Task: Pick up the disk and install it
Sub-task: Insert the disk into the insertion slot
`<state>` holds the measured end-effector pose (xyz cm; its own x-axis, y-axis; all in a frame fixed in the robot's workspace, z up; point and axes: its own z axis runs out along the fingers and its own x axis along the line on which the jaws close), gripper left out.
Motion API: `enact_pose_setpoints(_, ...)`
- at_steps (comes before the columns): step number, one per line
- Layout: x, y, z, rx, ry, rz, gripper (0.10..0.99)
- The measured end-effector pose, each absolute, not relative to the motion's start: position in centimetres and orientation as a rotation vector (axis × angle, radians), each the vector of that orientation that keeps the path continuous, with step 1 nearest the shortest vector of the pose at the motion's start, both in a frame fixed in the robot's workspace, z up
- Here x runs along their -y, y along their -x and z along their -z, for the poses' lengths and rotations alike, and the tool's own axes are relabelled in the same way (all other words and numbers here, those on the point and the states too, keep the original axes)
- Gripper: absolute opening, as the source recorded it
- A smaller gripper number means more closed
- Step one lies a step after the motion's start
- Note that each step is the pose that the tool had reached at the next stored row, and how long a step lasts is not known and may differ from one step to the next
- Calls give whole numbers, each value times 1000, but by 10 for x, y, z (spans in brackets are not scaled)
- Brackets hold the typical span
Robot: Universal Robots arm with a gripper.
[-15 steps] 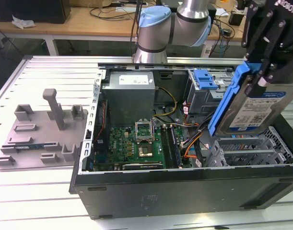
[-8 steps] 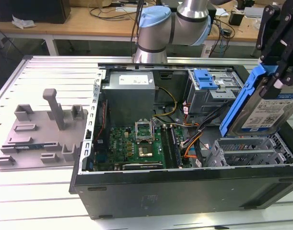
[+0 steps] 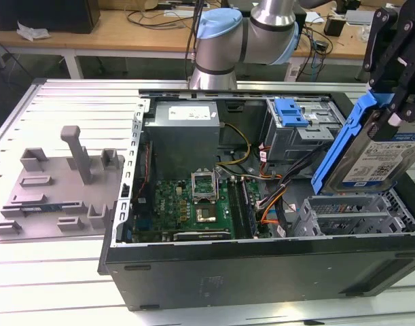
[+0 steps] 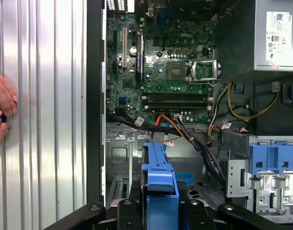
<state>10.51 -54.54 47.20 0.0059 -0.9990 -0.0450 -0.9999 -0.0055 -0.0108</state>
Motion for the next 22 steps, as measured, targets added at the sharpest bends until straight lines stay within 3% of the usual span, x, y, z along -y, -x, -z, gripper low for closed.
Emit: enact_pose_setpoints(22,553,-107,-458,-2191,2196,-37,369)
